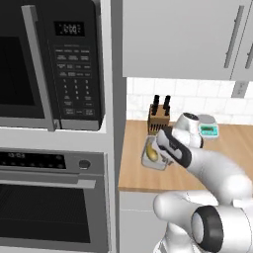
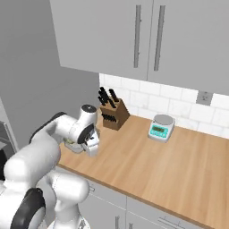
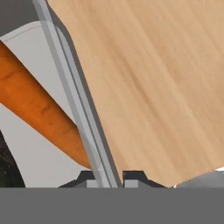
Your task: Take the meat container that has the chicken drumstick and place it on the second highest rack of the freezer. Then take the vegetable container that has the carrot and cucumber and place it on the highest rack of the freezer.
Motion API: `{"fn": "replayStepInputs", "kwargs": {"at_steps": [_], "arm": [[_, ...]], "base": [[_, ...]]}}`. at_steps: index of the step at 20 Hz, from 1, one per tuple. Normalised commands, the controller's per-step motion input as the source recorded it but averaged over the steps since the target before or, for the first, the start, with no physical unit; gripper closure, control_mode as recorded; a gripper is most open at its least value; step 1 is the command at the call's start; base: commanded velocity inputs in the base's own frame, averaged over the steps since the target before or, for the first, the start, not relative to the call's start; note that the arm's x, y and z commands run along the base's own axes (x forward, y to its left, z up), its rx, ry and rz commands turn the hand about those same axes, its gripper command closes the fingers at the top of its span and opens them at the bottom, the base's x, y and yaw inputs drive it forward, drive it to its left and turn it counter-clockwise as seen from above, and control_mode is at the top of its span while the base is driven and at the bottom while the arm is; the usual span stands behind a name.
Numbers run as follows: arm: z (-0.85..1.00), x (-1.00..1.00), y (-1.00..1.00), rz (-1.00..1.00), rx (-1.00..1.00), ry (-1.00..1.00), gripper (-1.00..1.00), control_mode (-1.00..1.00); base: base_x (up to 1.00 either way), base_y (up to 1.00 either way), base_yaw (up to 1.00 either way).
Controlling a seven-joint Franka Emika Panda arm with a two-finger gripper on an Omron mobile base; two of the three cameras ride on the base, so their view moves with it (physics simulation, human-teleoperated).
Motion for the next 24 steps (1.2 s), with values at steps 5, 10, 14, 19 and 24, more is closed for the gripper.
{"fn": "replayStepInputs", "kwargs": {"at_steps": [5,10,14,19,24], "arm": [[1.0,-1.0,-0.26,-0.28,0.23,-0.01,1.0,-1.0],[0.95,-1.0,-0.15,-0.17,0.28,0.06,1.0,-1.0],[0.57,-1.0,0.0,-0.05,0.18,0.05,1.0,-1.0],[0.0,0.0,0.0,0.0,0.0,0.0,1.0,1.0],[0.0,0.0,0.0,0.0,0.0,0.0,1.0,1.0]], "base": [[0.0,0.0,0.0],[0.0,0.0,0.0],[0.0,0.0,0.0],[-1.0,0.26,-0.03],[-0.95,0.95,0.35]]}}
